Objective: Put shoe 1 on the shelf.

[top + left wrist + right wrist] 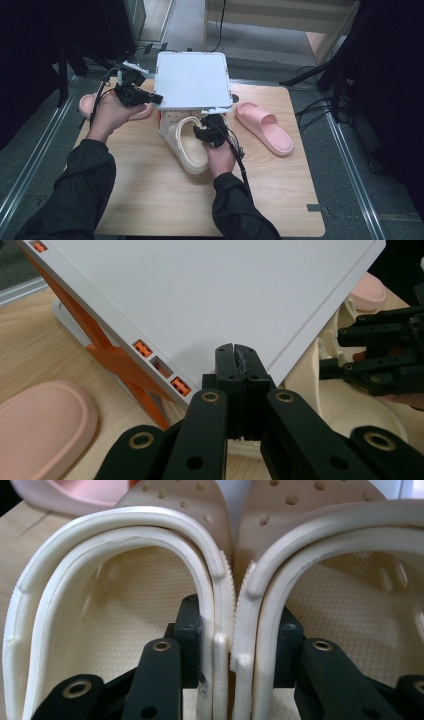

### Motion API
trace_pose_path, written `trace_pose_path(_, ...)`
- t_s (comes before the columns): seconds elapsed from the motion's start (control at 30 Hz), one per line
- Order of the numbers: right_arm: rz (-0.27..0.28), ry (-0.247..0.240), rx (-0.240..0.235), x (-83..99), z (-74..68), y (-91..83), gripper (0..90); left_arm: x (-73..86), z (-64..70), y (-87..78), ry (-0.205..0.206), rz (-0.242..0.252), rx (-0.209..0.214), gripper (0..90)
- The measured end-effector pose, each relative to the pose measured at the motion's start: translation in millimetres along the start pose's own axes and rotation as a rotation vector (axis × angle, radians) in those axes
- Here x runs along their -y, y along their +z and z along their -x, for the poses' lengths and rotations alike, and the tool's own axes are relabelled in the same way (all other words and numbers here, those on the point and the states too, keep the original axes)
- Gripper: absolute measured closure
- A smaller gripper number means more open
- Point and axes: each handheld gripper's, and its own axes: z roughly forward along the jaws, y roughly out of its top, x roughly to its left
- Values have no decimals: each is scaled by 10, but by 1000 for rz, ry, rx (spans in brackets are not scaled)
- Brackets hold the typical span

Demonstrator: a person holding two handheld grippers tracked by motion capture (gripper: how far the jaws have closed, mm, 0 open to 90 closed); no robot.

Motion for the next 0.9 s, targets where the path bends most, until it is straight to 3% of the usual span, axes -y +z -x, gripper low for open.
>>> trace_pose_path(0.27,3,33,41,-30,13,146,664,15,5,-5,1,6,1,899)
trace_pose_path(0.43,-8,27,63,-11,-14,229,659,22,5,-7,5,9,1,899)
trace_pose_path(0.63,-1,53,28,4,42,234,633,29,6,-9,2,12,-1,899)
trace_pose_path(0.9,8,39,-13,29,51,155,555,28,5,-11,1,9,-1,899)
